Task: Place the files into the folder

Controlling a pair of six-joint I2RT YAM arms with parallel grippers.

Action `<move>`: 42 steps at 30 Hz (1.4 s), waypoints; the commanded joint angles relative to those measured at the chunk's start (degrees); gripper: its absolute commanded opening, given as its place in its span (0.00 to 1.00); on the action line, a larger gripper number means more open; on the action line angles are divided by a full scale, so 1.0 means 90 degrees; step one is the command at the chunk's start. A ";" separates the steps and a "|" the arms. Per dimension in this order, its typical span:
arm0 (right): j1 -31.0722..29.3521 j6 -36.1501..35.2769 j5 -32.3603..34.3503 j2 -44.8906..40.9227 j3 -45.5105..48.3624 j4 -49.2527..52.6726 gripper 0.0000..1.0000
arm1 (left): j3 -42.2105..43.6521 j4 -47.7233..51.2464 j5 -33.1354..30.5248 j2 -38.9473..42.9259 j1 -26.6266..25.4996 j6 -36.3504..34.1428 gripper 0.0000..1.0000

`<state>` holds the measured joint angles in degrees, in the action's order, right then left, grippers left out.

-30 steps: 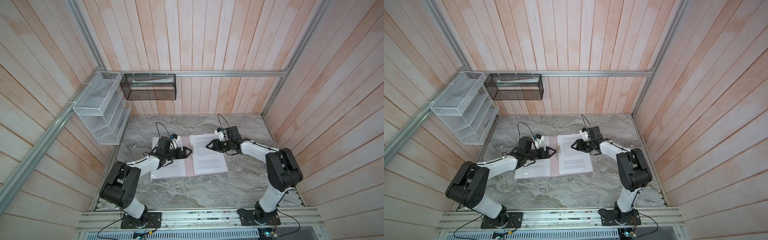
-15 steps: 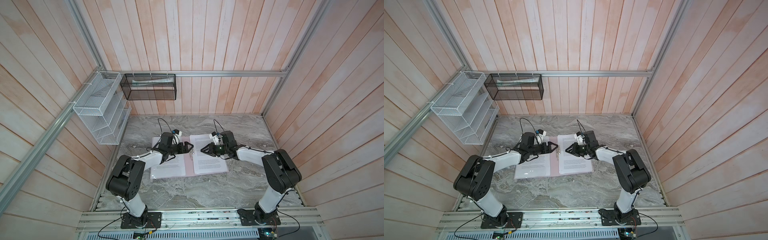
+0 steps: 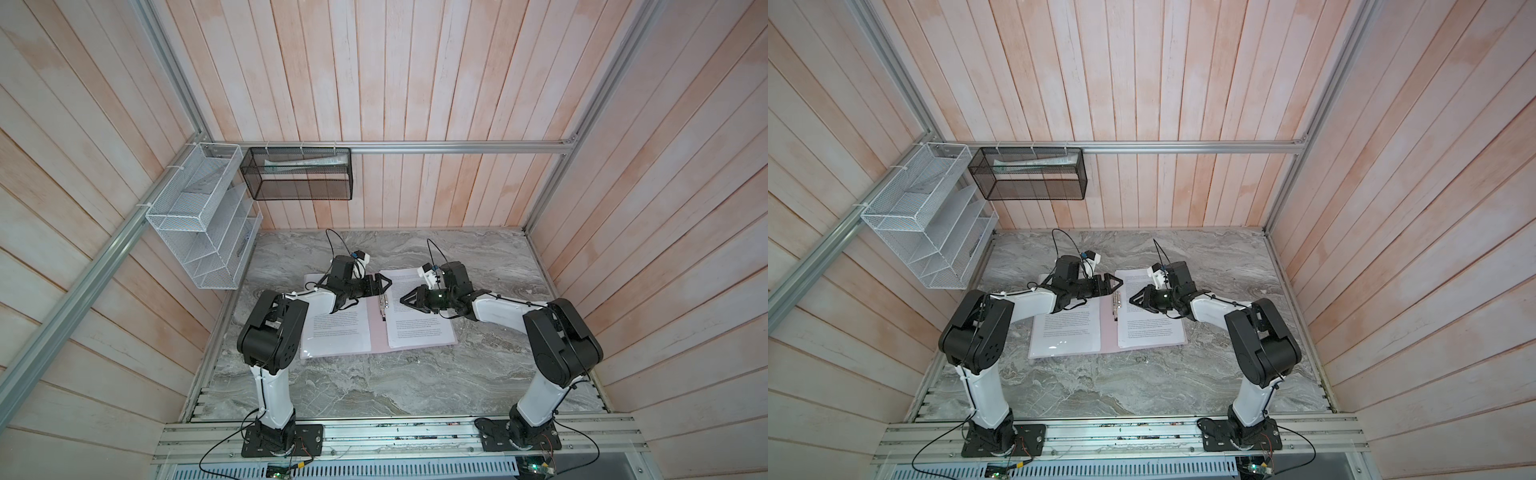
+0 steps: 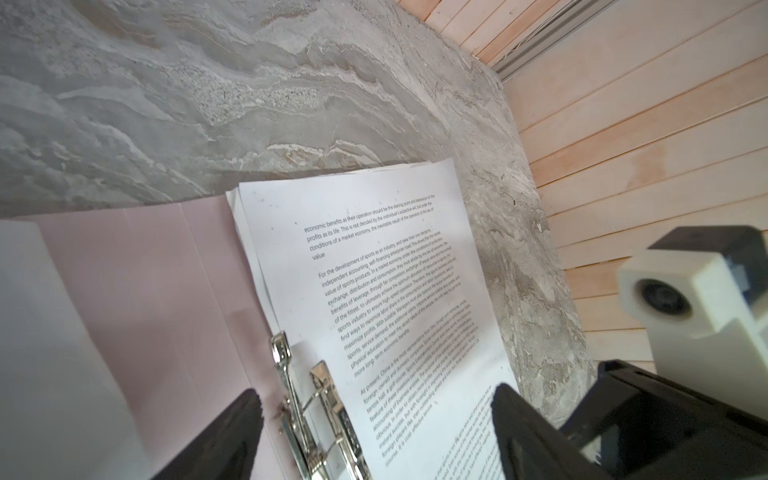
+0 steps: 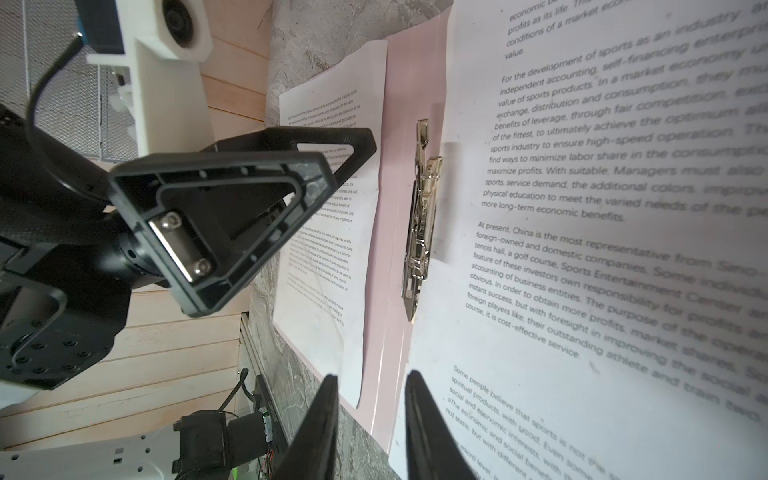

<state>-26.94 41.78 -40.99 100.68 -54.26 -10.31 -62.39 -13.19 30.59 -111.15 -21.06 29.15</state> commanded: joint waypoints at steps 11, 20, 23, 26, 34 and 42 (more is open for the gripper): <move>-0.0024 -0.0128 0.0137 -0.0274 0.0189 0.0120 0.28 | -0.0499 -0.0172 0.0078 -0.0710 0.0013 0.0025 0.88; 0.0055 -0.0242 0.0287 -0.0308 0.0213 0.0247 0.29 | -0.0634 -0.0247 0.0224 -0.0960 0.0016 0.0110 0.88; 0.0082 -0.0269 0.0287 -0.0337 0.0229 0.0280 0.29 | -0.0646 -0.0312 0.0298 -0.1004 0.0016 0.0153 0.88; 0.0093 -0.0277 0.0257 -0.0334 0.0228 0.0295 0.29 | -0.0652 -0.0352 0.0350 -0.1034 0.0016 0.0194 0.88; 0.0104 -0.0277 0.0211 -0.0284 0.0182 0.0293 0.29 | -0.0601 -0.0425 0.0522 -0.1056 0.0016 0.0210 0.88; 0.0139 -0.0325 0.0158 -0.0213 0.0019 0.0373 0.29 | -0.0418 -0.0735 0.0847 -0.1081 0.0016 0.0398 0.87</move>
<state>-26.09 40.21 -39.07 98.98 -53.12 -8.58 -66.96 -17.04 36.03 -119.90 -21.06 31.70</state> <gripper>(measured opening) 0.289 0.874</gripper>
